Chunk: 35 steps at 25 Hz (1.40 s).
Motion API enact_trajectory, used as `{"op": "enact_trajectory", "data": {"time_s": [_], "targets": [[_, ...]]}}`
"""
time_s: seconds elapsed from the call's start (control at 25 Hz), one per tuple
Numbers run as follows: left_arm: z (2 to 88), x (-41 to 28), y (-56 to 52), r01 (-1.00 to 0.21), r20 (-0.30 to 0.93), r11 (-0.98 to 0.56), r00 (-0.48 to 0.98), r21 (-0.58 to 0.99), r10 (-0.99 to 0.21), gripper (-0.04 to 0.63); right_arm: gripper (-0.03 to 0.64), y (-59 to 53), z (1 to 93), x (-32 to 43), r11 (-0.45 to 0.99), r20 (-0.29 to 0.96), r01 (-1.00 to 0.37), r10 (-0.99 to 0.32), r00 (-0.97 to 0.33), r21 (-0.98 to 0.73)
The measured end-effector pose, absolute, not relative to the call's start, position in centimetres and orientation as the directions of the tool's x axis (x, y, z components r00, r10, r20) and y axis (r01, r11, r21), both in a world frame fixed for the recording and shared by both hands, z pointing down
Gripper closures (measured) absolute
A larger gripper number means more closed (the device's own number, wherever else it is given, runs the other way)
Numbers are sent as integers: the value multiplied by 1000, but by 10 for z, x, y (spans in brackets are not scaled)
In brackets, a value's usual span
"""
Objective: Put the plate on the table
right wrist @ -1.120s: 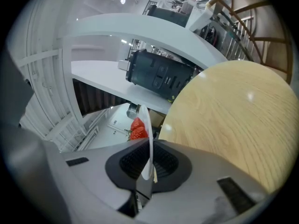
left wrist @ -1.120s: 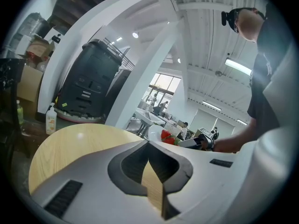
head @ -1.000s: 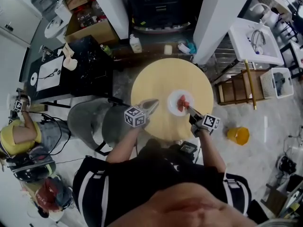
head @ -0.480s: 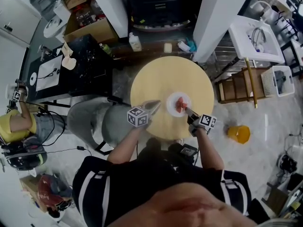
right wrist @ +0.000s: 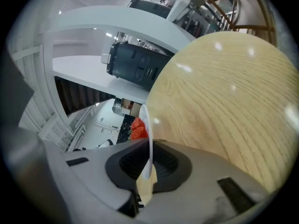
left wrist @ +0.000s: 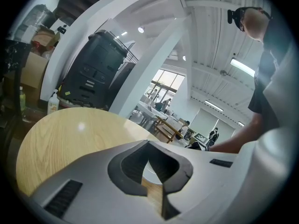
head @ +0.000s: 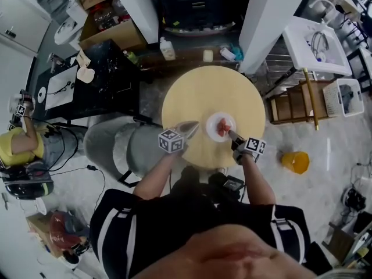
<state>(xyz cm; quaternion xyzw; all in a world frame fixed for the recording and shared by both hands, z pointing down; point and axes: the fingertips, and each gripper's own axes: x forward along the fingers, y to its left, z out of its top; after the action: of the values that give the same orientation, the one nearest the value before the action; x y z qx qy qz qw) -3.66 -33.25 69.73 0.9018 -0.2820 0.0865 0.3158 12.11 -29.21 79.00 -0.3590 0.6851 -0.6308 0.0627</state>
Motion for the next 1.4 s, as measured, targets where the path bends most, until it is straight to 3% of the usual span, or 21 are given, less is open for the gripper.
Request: {"op": "enact_trajectory", "data": {"time_s": [1.4], "targets": [[713, -35, -306, -568, 348, -619, 822, 542, -450, 594, 609, -268, 802, 106, -78, 453, -484, -508, -733, -872]]}}
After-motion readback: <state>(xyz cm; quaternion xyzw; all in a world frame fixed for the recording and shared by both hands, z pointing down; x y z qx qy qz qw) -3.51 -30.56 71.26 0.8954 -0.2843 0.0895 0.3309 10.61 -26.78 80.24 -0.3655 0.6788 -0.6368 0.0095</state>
